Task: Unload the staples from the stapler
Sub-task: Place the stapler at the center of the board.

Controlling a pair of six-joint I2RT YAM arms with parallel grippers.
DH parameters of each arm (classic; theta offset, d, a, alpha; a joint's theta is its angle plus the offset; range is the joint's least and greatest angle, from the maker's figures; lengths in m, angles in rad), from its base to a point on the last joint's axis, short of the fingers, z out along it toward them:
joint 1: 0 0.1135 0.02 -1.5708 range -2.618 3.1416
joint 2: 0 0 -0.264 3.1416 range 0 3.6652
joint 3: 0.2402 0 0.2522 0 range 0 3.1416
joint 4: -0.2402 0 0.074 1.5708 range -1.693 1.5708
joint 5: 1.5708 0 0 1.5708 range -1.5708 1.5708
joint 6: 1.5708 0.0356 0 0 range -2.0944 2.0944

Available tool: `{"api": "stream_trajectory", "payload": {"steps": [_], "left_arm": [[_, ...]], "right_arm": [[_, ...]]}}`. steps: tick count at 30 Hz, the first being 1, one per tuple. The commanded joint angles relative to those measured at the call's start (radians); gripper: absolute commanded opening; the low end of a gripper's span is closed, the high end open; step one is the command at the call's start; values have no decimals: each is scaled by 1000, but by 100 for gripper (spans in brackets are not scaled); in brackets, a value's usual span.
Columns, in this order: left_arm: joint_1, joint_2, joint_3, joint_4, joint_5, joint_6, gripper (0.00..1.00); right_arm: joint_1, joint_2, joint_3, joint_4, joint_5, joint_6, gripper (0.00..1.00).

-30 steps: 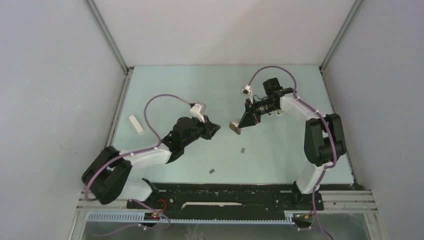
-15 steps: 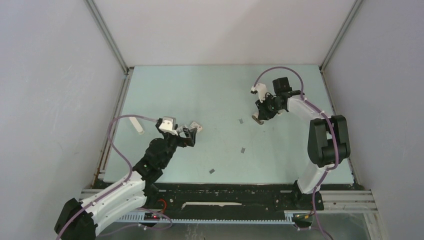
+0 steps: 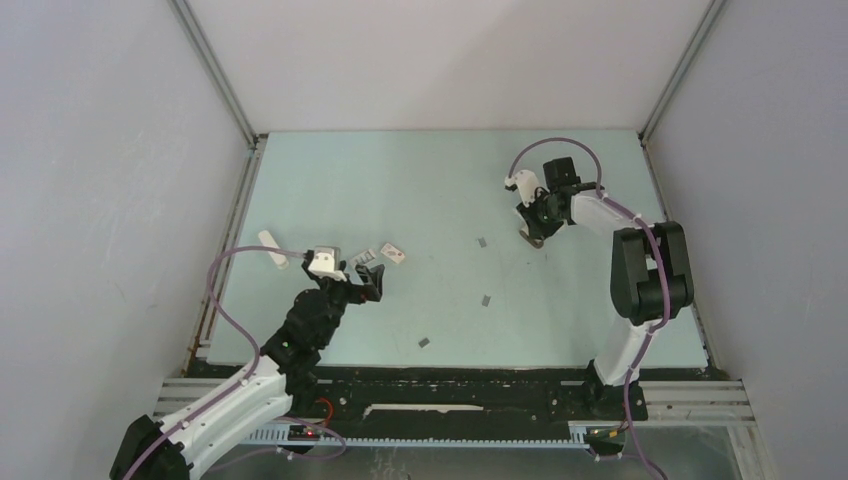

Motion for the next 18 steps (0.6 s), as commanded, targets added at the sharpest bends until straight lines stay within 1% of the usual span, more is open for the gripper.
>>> {"api": "stream_trajectory", "payload": {"steps": [1, 3, 5, 6, 8, 12, 18], "left_arm": [[9, -7, -16, 28, -32, -18, 100], [9, -5, -16, 29, -34, -20, 100], [9, -6, -14, 25, -38, -23, 100], [9, -8, -15, 22, -43, -25, 100], [9, -16, -18, 22, -49, -28, 100], [13, -28, -23, 18, -51, -31, 100], [30, -22, -21, 13, -42, -44, 100]], "right_arm": [[-3, 3, 2, 11, 4, -15, 31], [-3, -3, 2, 4, -5, -15, 41], [-3, -21, 2, -2, -23, -15, 54], [-3, -32, 2, -5, -29, -14, 58], [-4, -48, 2, -10, -39, -12, 64], [0, -95, 2, -25, -55, -22, 68], [14, -195, 3, -69, -129, -42, 69]]}}
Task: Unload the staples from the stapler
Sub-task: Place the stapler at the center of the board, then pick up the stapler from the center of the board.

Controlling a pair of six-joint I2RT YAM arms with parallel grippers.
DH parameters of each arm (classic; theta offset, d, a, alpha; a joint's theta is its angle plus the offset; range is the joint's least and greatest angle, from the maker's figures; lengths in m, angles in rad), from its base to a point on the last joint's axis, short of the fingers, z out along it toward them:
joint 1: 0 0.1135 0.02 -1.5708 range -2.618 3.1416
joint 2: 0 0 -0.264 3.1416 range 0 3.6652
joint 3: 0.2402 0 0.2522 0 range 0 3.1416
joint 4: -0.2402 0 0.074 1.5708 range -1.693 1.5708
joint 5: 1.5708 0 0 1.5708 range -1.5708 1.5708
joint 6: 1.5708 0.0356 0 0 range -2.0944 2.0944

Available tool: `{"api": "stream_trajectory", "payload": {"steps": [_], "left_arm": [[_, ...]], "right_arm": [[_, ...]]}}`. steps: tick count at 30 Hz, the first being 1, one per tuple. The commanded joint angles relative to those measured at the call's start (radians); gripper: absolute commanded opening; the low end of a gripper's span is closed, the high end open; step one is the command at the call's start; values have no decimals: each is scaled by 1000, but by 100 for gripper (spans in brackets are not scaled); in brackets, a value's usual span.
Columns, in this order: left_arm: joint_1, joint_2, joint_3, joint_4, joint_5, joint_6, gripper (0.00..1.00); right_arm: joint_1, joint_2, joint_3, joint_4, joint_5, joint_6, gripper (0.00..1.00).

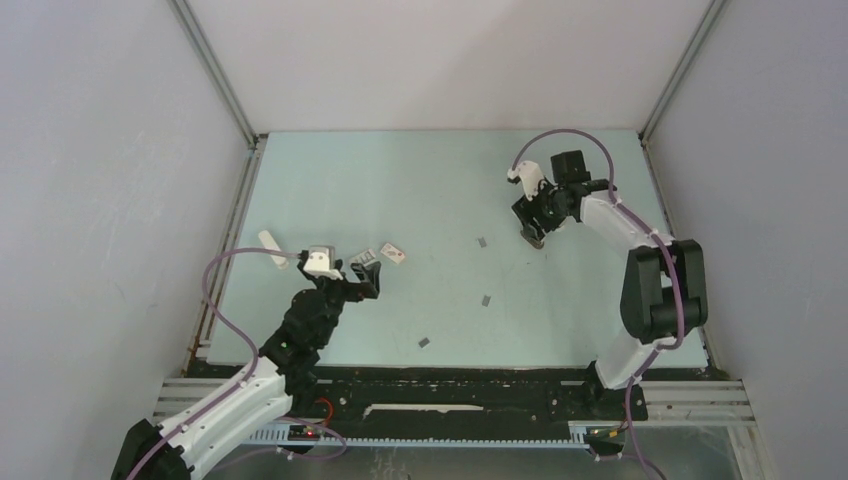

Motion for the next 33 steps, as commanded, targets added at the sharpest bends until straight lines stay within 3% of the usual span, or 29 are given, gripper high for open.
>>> {"api": "stream_trajectory", "payload": {"steps": [1, 12, 20, 33], "left_arm": [[26, 1, -17, 16, -15, -29, 100], [177, 2, -15, -3, 74, -95, 100], [307, -1, -12, -11, 129, -164, 100], [436, -82, -11, -47, 23, -233, 100]], "right_arm": [[17, -121, 3, -41, -96, -30, 70], [80, -231, 2, -148, -561, -61, 70], [153, -225, 2, -165, -592, -82, 70], [162, -224, 1, -172, -598, -95, 70]]}}
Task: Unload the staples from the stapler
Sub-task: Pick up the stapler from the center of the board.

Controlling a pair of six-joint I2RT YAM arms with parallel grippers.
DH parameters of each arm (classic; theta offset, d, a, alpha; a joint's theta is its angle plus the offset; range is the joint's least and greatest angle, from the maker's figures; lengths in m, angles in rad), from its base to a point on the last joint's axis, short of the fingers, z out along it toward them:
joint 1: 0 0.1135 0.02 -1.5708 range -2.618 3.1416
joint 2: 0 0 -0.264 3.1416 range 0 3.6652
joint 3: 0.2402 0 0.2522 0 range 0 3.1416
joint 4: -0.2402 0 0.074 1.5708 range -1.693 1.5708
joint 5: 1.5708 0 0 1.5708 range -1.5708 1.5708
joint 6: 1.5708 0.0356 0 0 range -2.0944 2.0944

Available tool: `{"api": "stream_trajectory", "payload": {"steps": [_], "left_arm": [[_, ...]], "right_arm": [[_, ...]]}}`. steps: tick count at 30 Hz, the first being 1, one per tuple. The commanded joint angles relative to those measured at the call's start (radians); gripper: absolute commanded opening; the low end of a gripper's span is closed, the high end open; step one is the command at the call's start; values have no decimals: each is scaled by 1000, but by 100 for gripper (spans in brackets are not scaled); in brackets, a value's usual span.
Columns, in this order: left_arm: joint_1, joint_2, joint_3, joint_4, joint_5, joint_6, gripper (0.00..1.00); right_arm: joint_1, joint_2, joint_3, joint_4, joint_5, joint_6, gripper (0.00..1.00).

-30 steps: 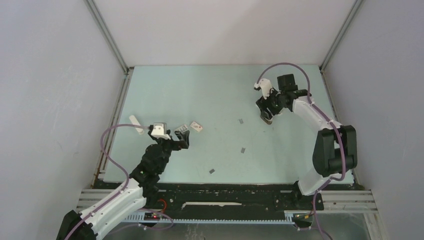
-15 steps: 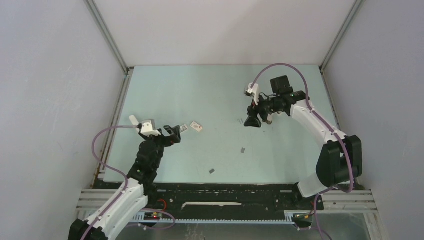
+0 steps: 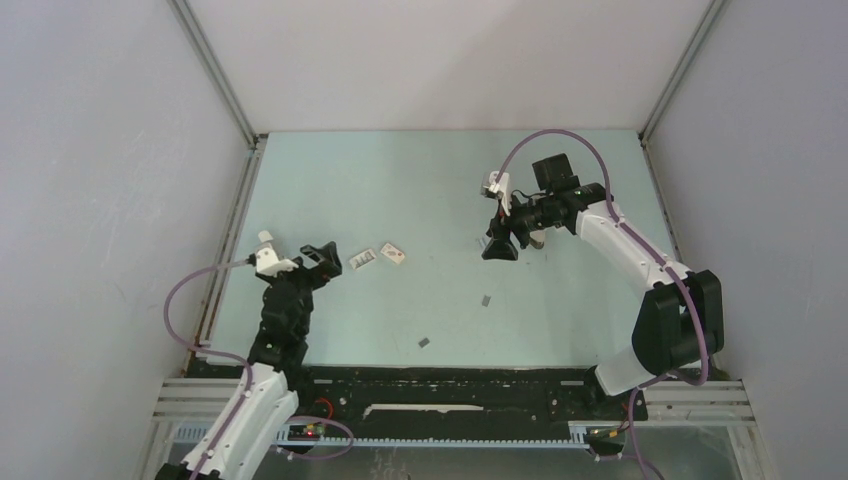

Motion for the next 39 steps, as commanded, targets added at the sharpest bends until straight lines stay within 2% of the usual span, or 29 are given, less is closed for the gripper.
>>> {"api": "stream_trajectory", "payload": {"steps": [1, 17, 22, 25, 30, 32, 35, 37, 39], "left_arm": [[33, -25, -11, -6, -70, -32, 100], [158, -4, 20, -52, -124, -73, 100], [214, 81, 56, -55, -139, -73, 100], [289, 139, 82, -57, -121, -85, 100], [422, 317, 144, -9, -44, -201, 98], [460, 432, 234, -25, 12, -236, 97], [479, 635, 413, -153, 57, -256, 95], [479, 755, 519, -239, 75, -256, 80], [479, 869, 609, -320, 72, -259, 75]], "right_arm": [[2, -22, 2, -9, -30, -17, 70], [22, -11, 2, -15, -42, -22, 71], [36, -13, 1, -17, -38, -26, 70], [39, -19, 3, -17, -38, -30, 71], [41, -28, 1, -21, -50, -33, 71], [41, -31, 2, -24, -57, -34, 70], [44, -34, 3, -26, -64, -37, 71], [45, -35, 2, -29, -66, -40, 71], [48, -37, 2, -30, -70, -43, 71]]}}
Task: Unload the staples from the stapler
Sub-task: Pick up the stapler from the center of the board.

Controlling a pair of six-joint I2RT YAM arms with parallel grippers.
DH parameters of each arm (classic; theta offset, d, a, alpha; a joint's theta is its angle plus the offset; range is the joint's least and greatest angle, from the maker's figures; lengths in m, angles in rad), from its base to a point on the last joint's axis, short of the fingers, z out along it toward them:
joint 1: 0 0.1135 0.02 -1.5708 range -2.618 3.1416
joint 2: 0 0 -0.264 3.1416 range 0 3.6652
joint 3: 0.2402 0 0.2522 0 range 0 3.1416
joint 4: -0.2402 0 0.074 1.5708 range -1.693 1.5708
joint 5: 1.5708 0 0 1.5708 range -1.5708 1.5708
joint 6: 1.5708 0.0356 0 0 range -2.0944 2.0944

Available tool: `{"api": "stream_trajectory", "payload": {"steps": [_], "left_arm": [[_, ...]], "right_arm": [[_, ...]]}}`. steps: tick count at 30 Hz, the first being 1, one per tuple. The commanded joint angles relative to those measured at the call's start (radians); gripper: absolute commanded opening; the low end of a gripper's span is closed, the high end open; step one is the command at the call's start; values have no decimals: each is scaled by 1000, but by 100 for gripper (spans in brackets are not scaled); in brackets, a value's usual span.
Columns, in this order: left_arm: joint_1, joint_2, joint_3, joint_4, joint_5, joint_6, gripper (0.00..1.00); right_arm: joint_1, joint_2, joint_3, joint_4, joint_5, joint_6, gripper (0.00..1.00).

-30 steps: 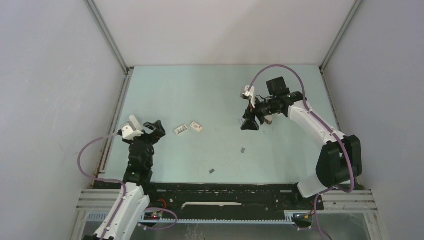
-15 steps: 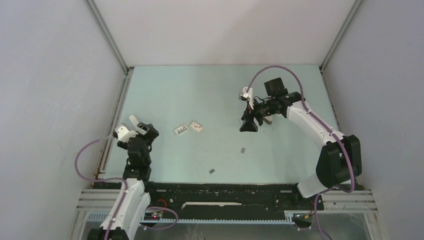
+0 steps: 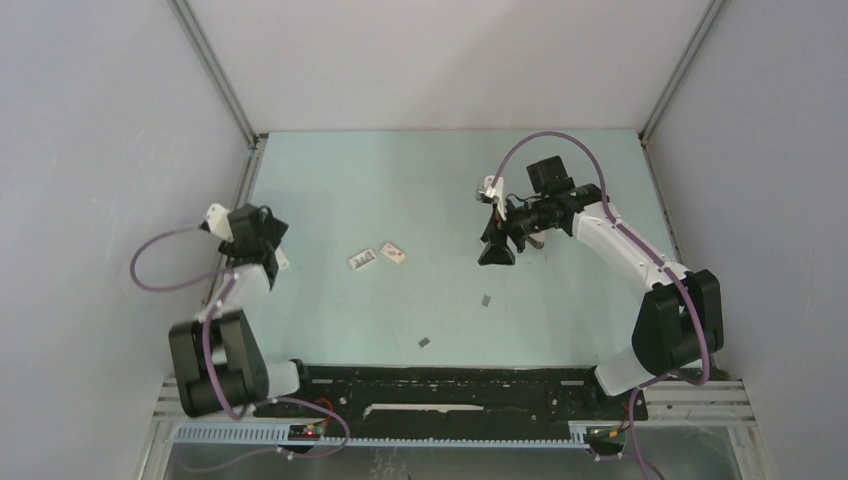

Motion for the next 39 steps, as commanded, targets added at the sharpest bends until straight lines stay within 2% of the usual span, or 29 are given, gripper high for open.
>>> {"api": "stream_trajectory", "payload": {"steps": [1, 4, 15, 17, 19, 20, 23, 26, 31, 35, 39], "left_arm": [[6, 198, 231, -209, 40, -35, 75], [4, 291, 335, -326, 26, -24, 75], [-1, 410, 435, -457, -23, -51, 75], [-1, 431, 445, -459, -19, -50, 66], [0, 435, 444, -454, -15, -44, 52], [0, 429, 442, -454, -17, -42, 49], [0, 408, 434, -447, -14, -34, 29], [0, 384, 418, -432, 7, -15, 16], [-42, 303, 367, -376, 48, 53, 7], [-145, 195, 311, -365, -19, 133, 1], [-236, 79, 225, -332, -6, 179, 0]], "right_arm": [[10, -38, 2, -9, -36, -23, 71], [12, -41, 3, -11, -38, -26, 71], [13, -42, 2, -12, -38, -28, 71], [11, -45, 2, -11, -37, -27, 71], [10, -48, 3, -12, -38, -27, 71], [10, -48, 2, -12, -37, -27, 71], [11, -47, 2, -11, -38, -27, 71], [10, -49, 2, -11, -38, -27, 71], [7, -54, 2, -13, -38, -28, 71], [5, -56, 2, -17, -43, -31, 71], [1, -61, 1, -17, -46, -32, 71]]}}
